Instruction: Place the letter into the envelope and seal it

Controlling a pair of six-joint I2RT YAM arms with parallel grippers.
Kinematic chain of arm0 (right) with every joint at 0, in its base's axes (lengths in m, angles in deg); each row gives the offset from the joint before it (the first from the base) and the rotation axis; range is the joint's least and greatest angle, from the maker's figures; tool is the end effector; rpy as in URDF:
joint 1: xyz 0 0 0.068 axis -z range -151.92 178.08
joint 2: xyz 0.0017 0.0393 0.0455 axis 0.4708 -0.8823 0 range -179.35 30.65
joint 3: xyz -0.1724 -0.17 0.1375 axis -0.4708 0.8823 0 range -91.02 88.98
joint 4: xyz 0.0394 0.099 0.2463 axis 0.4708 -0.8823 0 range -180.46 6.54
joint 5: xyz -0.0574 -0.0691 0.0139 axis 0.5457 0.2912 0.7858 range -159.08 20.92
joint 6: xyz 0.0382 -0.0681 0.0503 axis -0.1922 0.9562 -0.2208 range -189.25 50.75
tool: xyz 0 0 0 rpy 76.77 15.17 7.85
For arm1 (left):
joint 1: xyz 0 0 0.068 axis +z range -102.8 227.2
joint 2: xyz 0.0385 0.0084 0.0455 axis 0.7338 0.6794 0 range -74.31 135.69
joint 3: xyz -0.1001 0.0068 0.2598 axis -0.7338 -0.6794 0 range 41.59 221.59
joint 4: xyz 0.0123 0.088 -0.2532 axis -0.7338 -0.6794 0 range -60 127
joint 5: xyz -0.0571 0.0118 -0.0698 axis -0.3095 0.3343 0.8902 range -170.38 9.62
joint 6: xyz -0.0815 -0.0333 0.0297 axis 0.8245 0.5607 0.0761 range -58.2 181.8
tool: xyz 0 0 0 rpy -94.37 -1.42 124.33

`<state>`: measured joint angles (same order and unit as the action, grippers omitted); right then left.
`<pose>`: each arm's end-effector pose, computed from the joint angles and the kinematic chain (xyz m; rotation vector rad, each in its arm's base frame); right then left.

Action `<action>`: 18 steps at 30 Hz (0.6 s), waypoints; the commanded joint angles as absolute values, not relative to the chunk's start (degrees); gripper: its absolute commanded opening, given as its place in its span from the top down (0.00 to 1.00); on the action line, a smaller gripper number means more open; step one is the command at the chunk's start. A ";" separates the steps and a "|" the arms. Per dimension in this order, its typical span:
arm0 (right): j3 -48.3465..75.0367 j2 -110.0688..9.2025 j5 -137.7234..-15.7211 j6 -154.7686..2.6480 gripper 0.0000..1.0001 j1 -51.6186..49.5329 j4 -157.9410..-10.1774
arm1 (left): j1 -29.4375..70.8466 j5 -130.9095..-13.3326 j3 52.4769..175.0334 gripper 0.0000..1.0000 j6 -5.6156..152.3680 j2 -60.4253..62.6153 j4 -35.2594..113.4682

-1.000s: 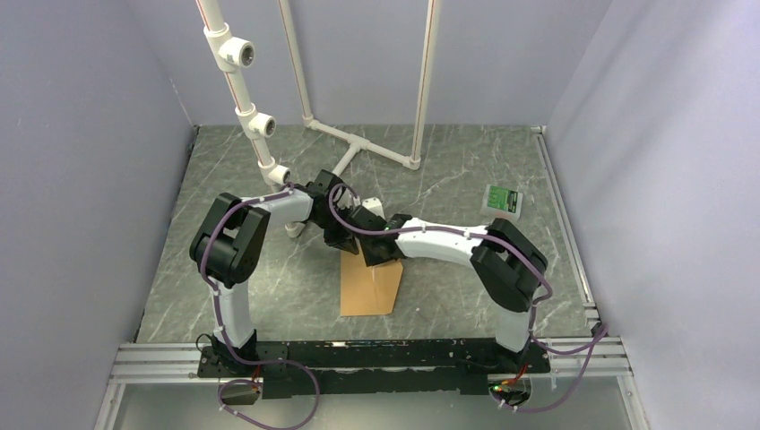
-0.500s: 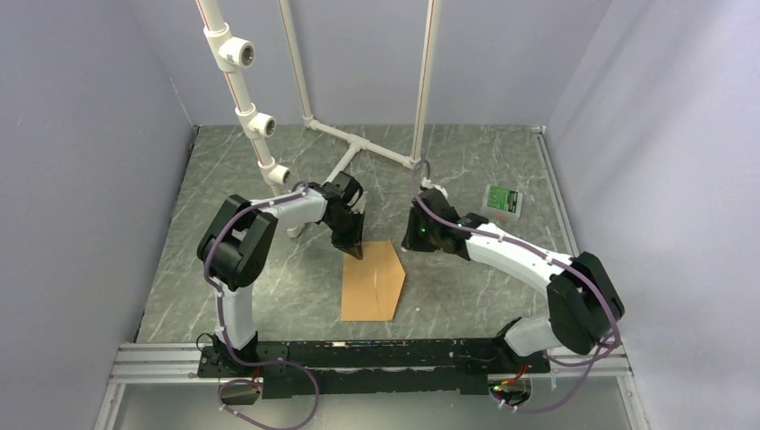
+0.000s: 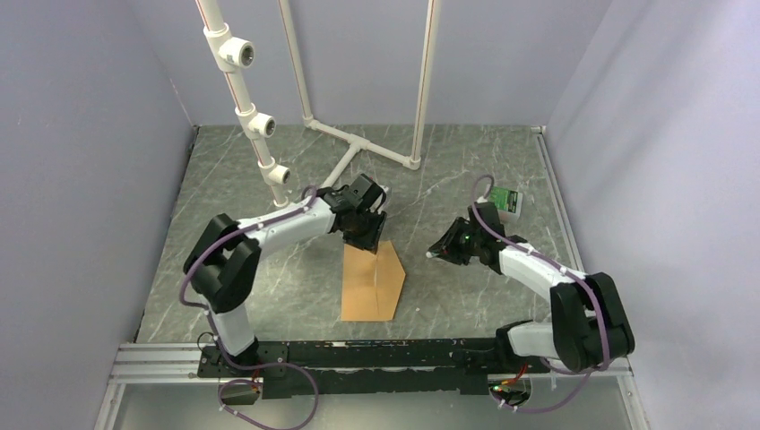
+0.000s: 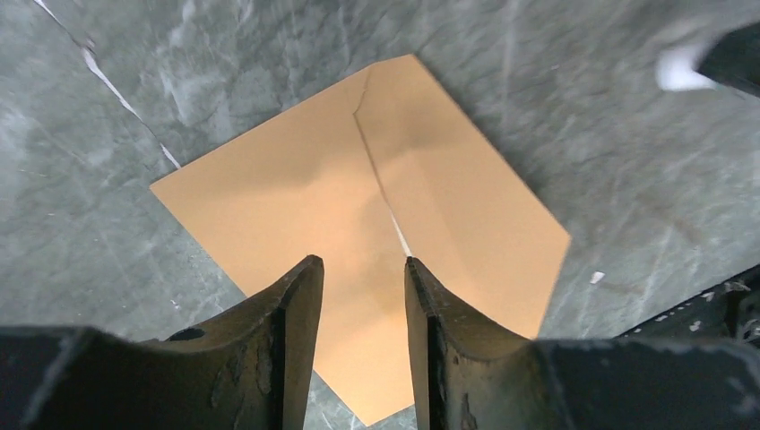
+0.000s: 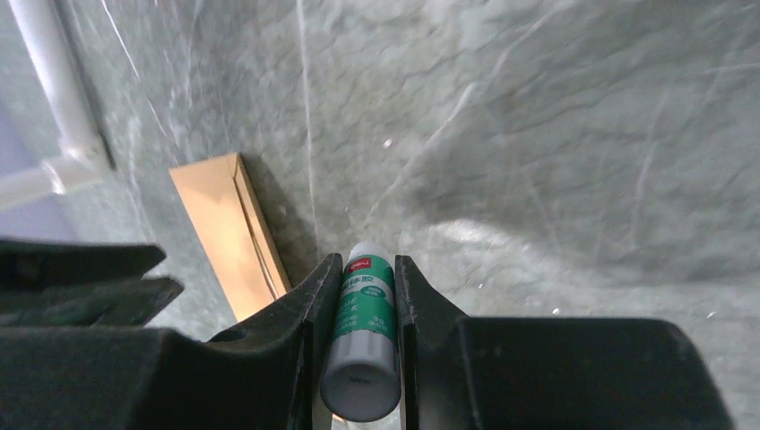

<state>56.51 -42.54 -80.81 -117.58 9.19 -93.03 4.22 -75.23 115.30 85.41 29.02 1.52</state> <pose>0.2518 0.1040 0.1328 0.5624 2.5162 0.7357 0.2857 -0.2764 0.1609 0.4974 2.7487 -0.4435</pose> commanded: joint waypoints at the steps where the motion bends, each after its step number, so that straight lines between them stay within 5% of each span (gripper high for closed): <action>1: 59.00 -45.64 -92.77 -120.56 1.00 16.97 -79.66 | 2.75 -80.13 114.31 0.56 85.58 22.81 4.09; 7: 59.48 -49.58 -98.10 -120.68 0.93 25.08 -76.44 | 0.31 -82.52 108.93 0.52 86.14 17.23 6.35; 18: 59.90 -53.71 -96.56 -119.57 0.57 30.95 -79.77 | -1.39 -85.14 99.72 0.46 86.55 10.35 6.61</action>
